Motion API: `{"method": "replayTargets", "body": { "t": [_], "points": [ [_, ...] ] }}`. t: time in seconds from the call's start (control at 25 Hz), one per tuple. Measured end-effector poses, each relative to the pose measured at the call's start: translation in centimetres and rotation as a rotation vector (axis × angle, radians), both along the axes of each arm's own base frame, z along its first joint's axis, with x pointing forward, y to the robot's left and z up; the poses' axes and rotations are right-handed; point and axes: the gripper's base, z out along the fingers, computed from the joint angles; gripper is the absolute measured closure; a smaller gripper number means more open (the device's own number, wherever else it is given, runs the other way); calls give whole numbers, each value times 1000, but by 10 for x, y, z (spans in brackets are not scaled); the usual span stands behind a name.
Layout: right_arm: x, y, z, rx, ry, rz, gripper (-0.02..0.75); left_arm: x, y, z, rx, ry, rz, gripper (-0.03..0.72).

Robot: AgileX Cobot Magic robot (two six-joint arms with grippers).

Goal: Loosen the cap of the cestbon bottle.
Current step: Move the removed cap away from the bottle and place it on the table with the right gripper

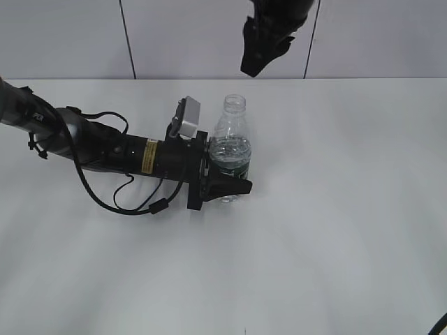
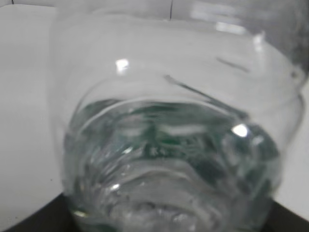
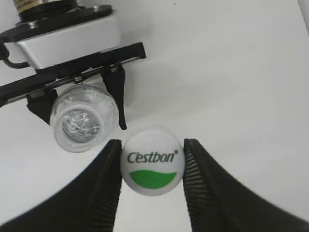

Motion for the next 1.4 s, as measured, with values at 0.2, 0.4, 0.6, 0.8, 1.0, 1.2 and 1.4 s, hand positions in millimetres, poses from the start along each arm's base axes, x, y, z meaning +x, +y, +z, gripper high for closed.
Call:
{"method": "replayTargets", "body": {
  "t": [0.2, 0.4, 0.6, 0.8, 1.0, 1.2, 1.4],
  "points": [
    [19, -35, 1, 72, 78, -319, 442, 0, 0, 0, 1, 0, -1, 279],
    [41, -89, 1, 155, 151, -683, 442, 0, 0, 0, 1, 0, -1, 279],
    [51, -131, -11, 166, 205, -891, 442, 0, 0, 0, 0, 0, -1, 279],
    [44, -149, -54, 98, 317, -969, 442, 0, 0, 0, -1, 0, -1, 279],
    [37, -152, -95, 94, 338, -1028, 442, 0, 0, 0, -1, 0, -1, 279],
    [28, -159, -131, 94, 335, -1103, 442, 0, 0, 0, -1, 0, -1, 279],
    [19, -178, -155, 83, 333, -1188, 442, 0, 0, 0, -1, 0, -1, 279]
  ]
}}
